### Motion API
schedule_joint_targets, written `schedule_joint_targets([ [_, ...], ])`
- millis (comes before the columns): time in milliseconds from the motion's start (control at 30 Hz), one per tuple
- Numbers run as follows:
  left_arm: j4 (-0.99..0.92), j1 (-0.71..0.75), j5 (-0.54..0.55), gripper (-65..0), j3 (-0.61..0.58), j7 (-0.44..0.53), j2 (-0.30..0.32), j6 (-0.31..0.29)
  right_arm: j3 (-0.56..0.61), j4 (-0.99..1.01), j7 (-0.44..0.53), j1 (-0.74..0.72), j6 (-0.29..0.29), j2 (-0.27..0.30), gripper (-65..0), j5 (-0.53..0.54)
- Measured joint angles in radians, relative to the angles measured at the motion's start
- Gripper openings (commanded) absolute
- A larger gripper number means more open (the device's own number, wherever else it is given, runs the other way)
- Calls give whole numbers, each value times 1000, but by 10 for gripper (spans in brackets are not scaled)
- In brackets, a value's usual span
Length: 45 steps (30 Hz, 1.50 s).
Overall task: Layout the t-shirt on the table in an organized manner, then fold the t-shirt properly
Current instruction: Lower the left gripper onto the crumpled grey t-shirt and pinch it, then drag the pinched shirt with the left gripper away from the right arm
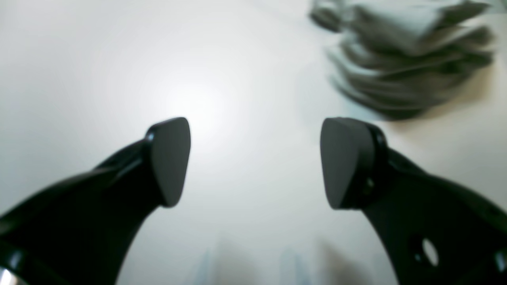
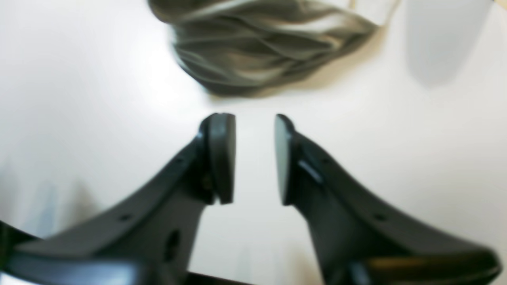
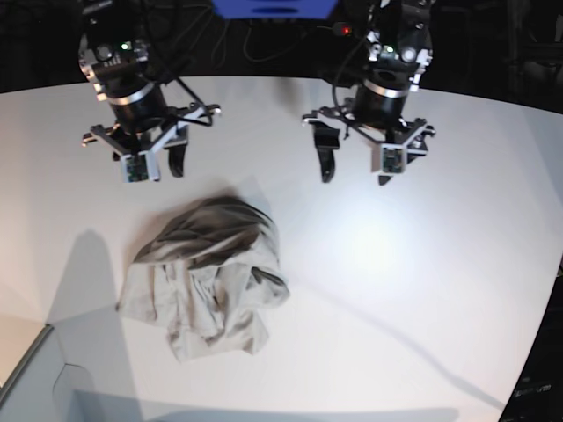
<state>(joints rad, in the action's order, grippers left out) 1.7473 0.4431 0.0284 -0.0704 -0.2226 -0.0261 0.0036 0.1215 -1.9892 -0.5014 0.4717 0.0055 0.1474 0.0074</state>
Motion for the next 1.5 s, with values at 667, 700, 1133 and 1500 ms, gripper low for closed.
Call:
schedule_joint_targets([
  [667, -488, -481, -1, -160, -168, 2, -114, 0, -193, 3, -4, 150, 0, -43, -417, -3],
  [700, -498, -489, -1, -160, -184, 2, -113, -1, -193, 3, -4, 150, 0, -48, -417, -3],
  [1133, -550, -497, 0, -255, -201, 1, -119, -4, -195, 2, -1, 180, 0, -65, -418, -2],
  [1500, -499, -504, 2, -650, -198, -7, -119, -2, -195, 2, -2, 203, -1, -65, -418, -2],
])
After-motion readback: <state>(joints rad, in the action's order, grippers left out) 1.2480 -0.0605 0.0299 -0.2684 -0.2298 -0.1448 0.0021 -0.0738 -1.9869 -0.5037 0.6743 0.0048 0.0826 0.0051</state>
